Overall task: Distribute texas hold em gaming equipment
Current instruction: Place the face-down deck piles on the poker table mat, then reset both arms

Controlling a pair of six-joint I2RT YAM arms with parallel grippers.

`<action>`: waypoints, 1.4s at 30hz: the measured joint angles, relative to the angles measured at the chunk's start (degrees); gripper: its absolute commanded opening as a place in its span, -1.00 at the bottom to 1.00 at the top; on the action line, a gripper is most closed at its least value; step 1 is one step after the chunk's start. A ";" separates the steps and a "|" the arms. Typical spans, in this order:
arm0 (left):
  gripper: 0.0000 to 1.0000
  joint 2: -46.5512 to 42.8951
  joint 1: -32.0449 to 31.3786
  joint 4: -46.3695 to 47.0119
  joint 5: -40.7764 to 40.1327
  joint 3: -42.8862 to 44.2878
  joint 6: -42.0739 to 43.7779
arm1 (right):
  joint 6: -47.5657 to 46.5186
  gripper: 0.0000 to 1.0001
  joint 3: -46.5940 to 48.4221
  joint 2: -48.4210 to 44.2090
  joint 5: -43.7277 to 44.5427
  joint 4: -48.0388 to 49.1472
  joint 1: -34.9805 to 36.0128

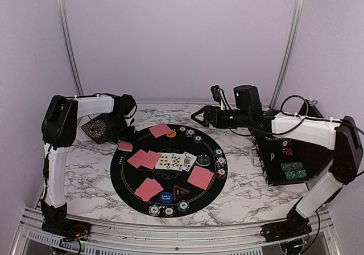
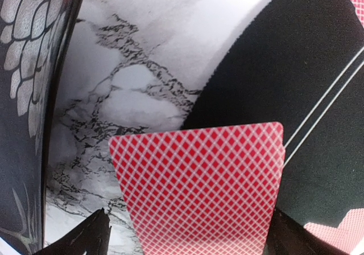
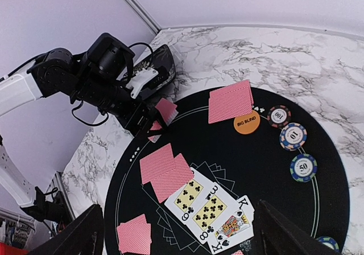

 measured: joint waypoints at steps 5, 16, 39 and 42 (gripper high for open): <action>0.98 -0.04 -0.24 0.31 0.00 0.13 0.11 | 0.00 0.76 0.00 -0.04 0.59 0.00 0.00; 0.98 -2.14 -1.38 0.98 2.80 0.20 1.03 | -0.76 0.84 0.00 -1.22 5.11 -0.31 -0.02; 0.98 -41.11 -1.38 24.59 4.24 -26.53 -5.73 | -6.27 0.97 -8.44 -16.79 31.08 -4.87 -4.68; 0.98 -46.49 -1.38 28.44 4.20 -32.28 -6.16 | -7.04 0.97 -10.36 -21.55 35.34 -5.49 -5.42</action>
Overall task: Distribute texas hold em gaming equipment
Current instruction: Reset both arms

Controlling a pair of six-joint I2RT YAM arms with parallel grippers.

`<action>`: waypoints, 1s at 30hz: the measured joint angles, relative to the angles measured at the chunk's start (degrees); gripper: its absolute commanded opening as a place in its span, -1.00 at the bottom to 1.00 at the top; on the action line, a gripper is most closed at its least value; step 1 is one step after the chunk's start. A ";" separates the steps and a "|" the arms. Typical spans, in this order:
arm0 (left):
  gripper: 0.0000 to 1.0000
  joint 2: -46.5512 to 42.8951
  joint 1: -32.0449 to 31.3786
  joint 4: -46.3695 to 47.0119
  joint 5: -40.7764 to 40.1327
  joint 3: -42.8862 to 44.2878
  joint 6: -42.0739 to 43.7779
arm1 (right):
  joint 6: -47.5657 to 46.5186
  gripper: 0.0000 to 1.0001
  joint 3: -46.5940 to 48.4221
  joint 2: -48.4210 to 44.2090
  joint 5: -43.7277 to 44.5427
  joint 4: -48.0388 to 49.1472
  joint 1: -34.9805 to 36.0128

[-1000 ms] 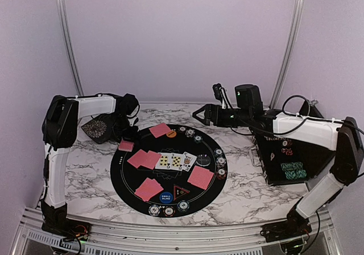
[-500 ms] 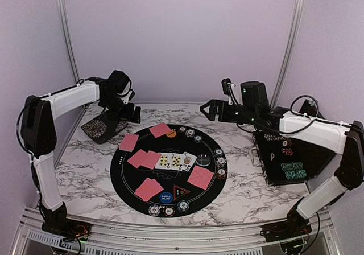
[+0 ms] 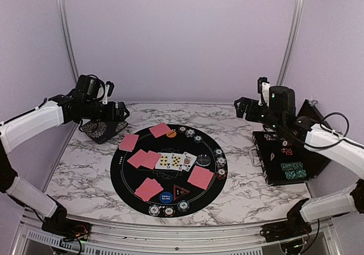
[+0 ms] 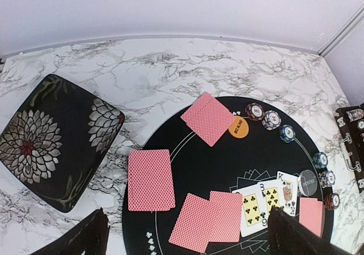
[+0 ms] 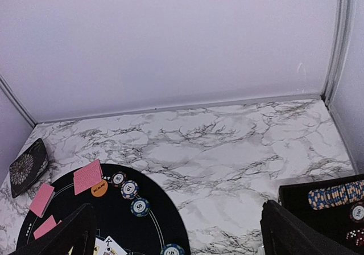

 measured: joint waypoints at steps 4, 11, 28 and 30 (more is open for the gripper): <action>0.98 -6.75 0.00 5.20 0.00 -5.70 -0.46 | -0.96 0.97 -1.22 -5.33 5.70 -1.22 -0.02; 0.98 -12.66 0.00 12.85 -0.02 -11.10 -0.72 | -2.34 0.97 -1.29 -7.96 11.26 -2.38 -0.02; 0.98 -15.98 0.00 17.55 -0.46 -13.05 -0.70 | -5.16 0.97 -3.30 -8.55 12.11 -1.22 -0.02; 0.98 -16.13 0.00 17.57 -0.46 -13.05 -0.72 | -5.55 0.97 -3.50 -8.94 12.11 -0.79 -0.02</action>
